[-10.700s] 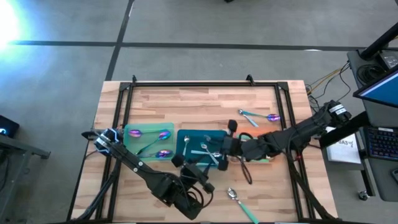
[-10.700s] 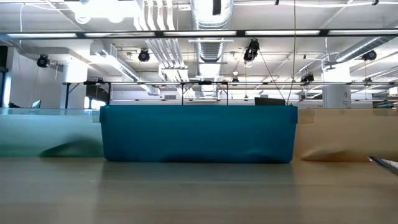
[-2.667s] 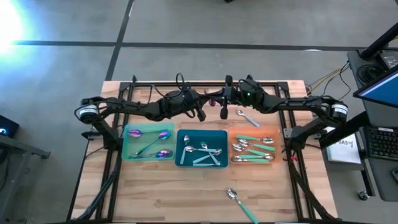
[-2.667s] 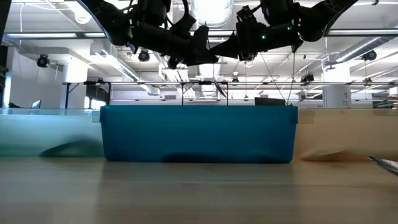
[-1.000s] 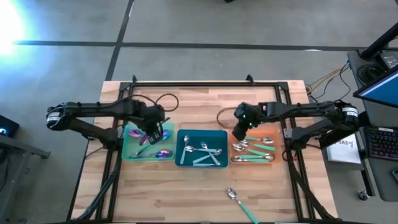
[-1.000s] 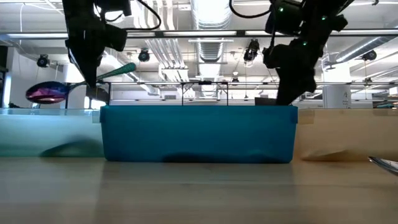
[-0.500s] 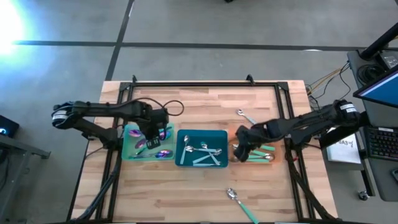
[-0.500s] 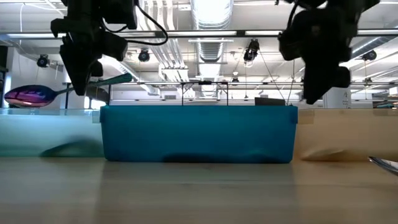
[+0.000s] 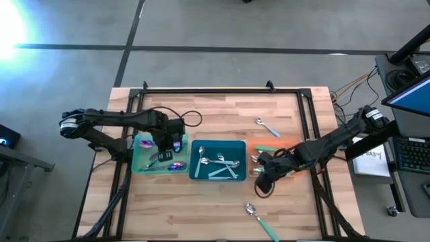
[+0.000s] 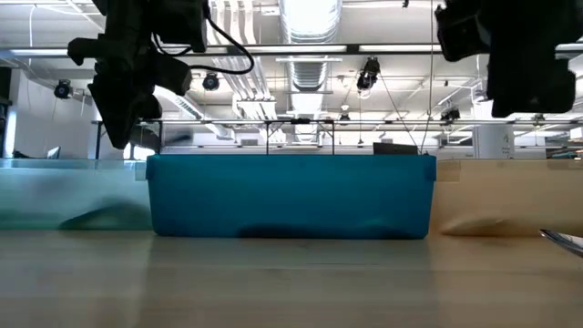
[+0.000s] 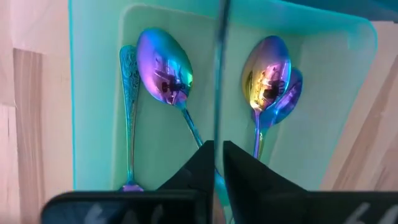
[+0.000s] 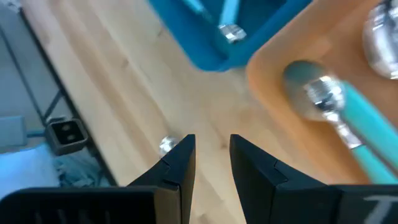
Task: Sort silverware by color (type)
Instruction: Put the violet spoon into the green bin, then put the green spoon into the orange bin
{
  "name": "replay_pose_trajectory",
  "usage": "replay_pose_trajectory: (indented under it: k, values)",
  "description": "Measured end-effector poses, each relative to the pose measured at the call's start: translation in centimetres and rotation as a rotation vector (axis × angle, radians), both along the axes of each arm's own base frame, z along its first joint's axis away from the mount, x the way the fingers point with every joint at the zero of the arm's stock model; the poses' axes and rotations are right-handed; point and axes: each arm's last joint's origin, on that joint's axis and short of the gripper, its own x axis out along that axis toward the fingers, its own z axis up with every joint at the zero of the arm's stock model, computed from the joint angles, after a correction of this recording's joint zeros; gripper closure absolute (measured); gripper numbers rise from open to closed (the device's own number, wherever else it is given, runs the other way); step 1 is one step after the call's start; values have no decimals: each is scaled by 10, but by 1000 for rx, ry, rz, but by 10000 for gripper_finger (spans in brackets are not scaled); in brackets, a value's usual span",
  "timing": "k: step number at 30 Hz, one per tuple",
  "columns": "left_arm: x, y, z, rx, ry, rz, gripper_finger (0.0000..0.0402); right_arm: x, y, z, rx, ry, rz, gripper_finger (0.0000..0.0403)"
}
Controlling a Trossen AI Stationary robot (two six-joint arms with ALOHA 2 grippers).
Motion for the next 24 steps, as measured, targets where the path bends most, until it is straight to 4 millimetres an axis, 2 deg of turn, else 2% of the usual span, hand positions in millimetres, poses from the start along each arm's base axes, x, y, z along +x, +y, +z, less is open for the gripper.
replay_pose_trajectory:
  k: [12, 16, 24]
  values:
    - [6, -1, -5, -26, -9, -44, 272, -10, 26, 1, 117, 30, -50, 312]
    - [10, -2, -3, -17, -73, -61, 262, -9, 41, -6, 155, 47, -61, 312]
    - [15, -2, -2, -4, -128, -98, 267, 5, 75, -45, 238, 149, -43, 312]
